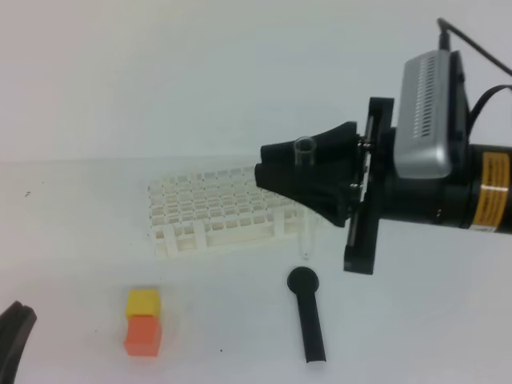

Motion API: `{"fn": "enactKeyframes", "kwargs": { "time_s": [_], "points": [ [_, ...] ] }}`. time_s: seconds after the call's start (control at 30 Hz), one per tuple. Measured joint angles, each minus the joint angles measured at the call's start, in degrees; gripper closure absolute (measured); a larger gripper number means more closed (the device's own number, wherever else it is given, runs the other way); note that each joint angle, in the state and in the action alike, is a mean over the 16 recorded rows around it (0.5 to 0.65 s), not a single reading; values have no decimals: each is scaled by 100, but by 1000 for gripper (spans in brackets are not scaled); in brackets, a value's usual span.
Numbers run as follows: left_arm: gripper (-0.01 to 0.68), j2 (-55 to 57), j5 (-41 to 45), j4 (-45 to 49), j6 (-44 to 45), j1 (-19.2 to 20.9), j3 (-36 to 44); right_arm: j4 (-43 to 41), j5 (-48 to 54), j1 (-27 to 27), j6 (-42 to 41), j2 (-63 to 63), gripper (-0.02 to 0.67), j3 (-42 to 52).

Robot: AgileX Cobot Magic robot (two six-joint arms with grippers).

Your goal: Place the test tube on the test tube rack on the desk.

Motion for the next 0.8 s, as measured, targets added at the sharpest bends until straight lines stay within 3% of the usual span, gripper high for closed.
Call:
{"fn": "enactKeyframes", "kwargs": {
  "time_s": [0.33,0.8],
  "points": [
    [673,-589,-28,3,3,67,634,181,8,271,-282,734,537,-461],
    [673,-1109,-49,5,-8,76,891,313,481,666,-359,2115,537,-2060]
  ]
}}
